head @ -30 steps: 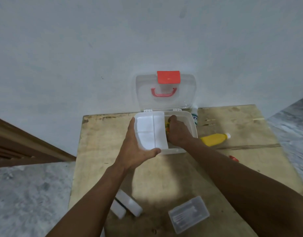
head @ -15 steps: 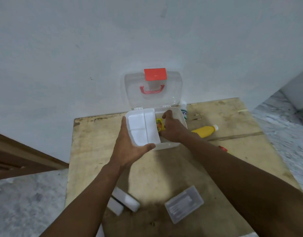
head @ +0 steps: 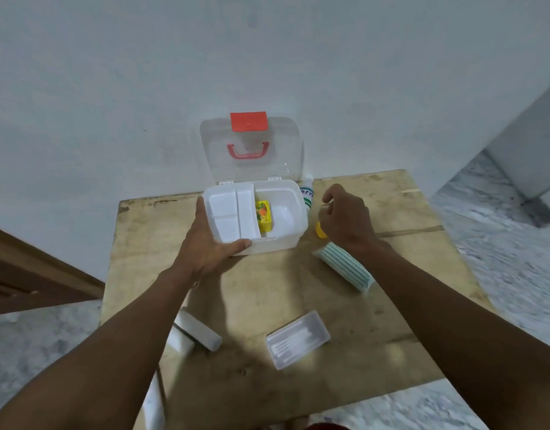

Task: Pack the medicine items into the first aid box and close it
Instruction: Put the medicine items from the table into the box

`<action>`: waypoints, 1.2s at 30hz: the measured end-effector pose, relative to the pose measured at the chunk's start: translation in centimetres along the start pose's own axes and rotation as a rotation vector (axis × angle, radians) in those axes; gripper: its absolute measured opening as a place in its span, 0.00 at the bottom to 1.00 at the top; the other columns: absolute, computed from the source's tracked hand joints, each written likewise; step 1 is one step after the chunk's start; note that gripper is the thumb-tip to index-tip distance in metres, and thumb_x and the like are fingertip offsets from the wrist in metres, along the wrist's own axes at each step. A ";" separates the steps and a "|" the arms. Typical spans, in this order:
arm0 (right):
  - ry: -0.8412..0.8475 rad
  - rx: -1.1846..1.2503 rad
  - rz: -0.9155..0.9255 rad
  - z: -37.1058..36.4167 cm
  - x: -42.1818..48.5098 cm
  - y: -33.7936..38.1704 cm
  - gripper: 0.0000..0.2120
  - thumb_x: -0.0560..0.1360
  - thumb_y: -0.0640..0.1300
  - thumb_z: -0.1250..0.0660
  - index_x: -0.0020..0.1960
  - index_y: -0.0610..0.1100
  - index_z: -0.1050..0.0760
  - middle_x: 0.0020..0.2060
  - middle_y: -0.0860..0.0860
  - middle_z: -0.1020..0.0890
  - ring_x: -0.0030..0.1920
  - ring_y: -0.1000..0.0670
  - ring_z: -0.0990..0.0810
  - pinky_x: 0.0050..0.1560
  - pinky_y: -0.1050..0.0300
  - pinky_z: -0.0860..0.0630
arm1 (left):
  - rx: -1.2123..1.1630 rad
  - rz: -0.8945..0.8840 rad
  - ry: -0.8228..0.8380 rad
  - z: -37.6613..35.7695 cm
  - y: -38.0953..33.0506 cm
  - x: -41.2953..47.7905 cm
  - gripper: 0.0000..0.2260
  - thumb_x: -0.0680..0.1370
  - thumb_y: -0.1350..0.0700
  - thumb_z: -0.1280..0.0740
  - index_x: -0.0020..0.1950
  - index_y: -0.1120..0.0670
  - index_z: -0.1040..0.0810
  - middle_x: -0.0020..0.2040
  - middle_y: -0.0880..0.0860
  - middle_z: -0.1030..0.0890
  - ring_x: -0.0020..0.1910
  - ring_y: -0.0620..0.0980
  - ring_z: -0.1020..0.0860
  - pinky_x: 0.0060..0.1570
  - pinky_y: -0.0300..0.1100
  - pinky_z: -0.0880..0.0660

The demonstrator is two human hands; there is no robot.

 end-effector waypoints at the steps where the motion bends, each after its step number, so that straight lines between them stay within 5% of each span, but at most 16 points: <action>1: 0.052 -0.049 -0.023 0.2 -0.5 -1.2 0.13 0.74 0.38 0.35 0.58 0.40 0.26 0.50 0.41 0.17 0.52 0.37 0.20 0.48 0.53 0.29 | 0.002 0.001 0.008 0.0 -0.2 -0.1 0.43 0.64 0.46 0.19 0.70 0.41 0.42 0.58 0.32 0.27 0.56 0.36 0.26 0.47 0.33 0.29; 9: 0.405 -0.279 -0.019 -2.6 -4.1 -7.6 0.32 0.74 0.48 0.29 0.74 0.42 0.37 0.64 0.39 0.24 0.63 0.38 0.23 0.59 0.46 0.25 | 0.068 0.029 -0.022 -0.7 -0.4 -0.3 0.47 0.68 0.49 0.20 0.77 0.47 0.47 0.62 0.41 0.31 0.58 0.45 0.30 0.52 0.40 0.33; 16: 0.355 -0.397 0.041 -3.0 -4.4 -7.6 0.22 0.78 0.46 0.34 0.69 0.37 0.31 0.64 0.40 0.23 0.64 0.40 0.24 0.62 0.48 0.27 | 0.049 0.085 -0.014 -0.7 0.1 0.0 0.52 0.67 0.49 0.20 0.79 0.48 0.52 0.64 0.42 0.35 0.62 0.45 0.34 0.58 0.42 0.33; 26: 0.030 -0.174 0.012 2.8 -3.2 -1.0 0.25 0.68 0.50 0.28 0.64 0.48 0.28 0.52 0.44 0.21 0.52 0.41 0.21 0.46 0.52 0.26 | -0.067 0.097 0.002 -0.1 -0.3 -0.3 0.54 0.66 0.52 0.19 0.79 0.49 0.53 0.64 0.43 0.34 0.61 0.45 0.32 0.58 0.41 0.34; 32: 0.127 -0.134 0.034 2.5 -1.5 2.9 0.22 0.71 0.49 0.35 0.63 0.61 0.34 0.48 0.46 0.25 0.49 0.39 0.22 0.44 0.54 0.32 | -0.116 0.088 0.020 0.0 0.1 -0.1 0.56 0.65 0.53 0.18 0.79 0.50 0.54 0.64 0.43 0.35 0.62 0.45 0.32 0.60 0.40 0.33; 36: 0.159 -0.352 0.111 1.3 0.0 4.4 0.22 0.73 0.44 0.34 0.66 0.50 0.32 0.50 0.43 0.26 0.52 0.38 0.24 0.47 0.52 0.28 | -0.132 0.059 0.009 0.0 0.0 -0.1 0.54 0.64 0.54 0.18 0.78 0.50 0.52 0.64 0.44 0.33 0.61 0.44 0.31 0.58 0.39 0.32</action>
Point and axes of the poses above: each hand's wrist, its own x-axis towards the middle knuckle, its own z-axis out of the back of the hand, y = z × x, the point moved 1 cm from there along x, towards the middle knuckle
